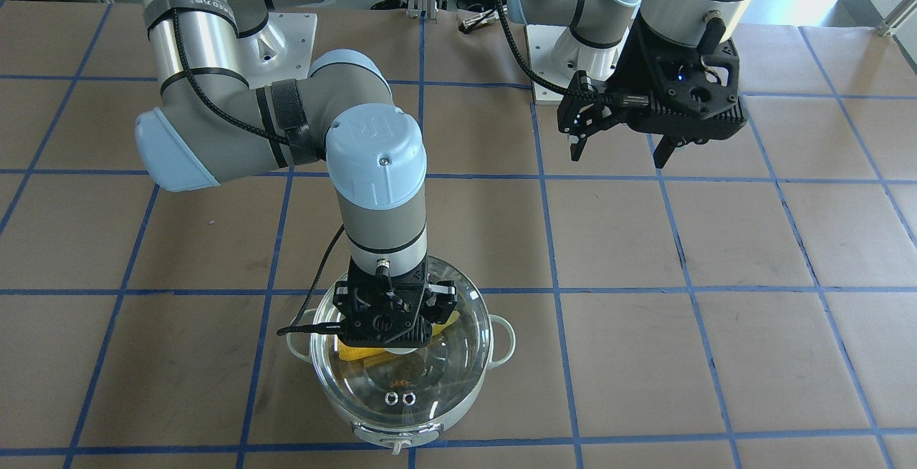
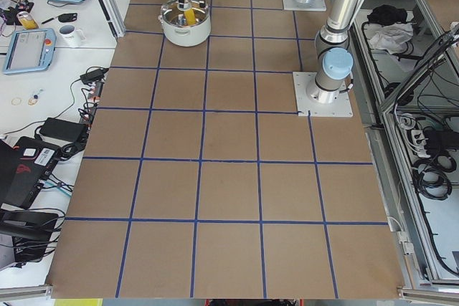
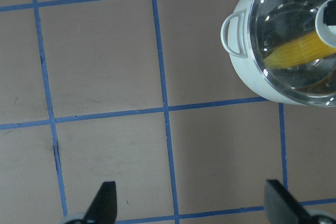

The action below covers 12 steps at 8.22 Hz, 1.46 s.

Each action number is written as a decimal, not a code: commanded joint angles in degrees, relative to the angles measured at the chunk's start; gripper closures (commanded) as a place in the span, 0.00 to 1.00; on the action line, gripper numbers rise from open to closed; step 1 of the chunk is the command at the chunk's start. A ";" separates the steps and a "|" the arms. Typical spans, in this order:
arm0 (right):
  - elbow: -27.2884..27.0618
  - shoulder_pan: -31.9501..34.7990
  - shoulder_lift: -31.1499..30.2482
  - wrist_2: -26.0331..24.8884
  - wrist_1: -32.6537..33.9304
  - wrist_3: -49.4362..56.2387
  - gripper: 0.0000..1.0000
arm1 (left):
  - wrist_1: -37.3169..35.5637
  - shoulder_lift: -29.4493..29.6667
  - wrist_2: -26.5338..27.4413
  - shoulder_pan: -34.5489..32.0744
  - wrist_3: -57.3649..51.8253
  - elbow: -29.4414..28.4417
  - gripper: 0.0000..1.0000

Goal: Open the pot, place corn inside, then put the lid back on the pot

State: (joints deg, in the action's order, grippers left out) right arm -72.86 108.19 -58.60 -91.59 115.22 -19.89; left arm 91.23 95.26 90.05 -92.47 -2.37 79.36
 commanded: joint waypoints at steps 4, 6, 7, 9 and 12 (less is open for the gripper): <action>-0.17 0.00 0.06 -0.25 0.00 0.99 0.05 | -0.35 0.10 -0.23 -0.08 -0.01 0.00 0.00; -0.26 -0.44 -1.33 -0.17 -0.44 1.25 0.00 | 0.08 -0.69 -0.05 -0.61 -0.01 0.00 0.00; -1.31 -0.79 -4.04 0.01 -0.70 2.65 0.00 | 0.09 -0.78 0.03 -0.61 0.08 -0.09 0.00; -8.13 -4.55 -12.81 0.10 -2.18 4.42 0.00 | 0.43 -0.96 0.39 -0.61 0.08 0.00 0.00; -16.68 -12.72 -29.78 1.33 -15.68 14.25 0.00 | 0.35 -1.13 0.39 -0.61 0.08 0.00 0.00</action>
State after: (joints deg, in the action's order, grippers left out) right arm -85.07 100.13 -78.71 -90.62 107.66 -10.59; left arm 91.45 94.36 90.34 -93.05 -2.29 79.36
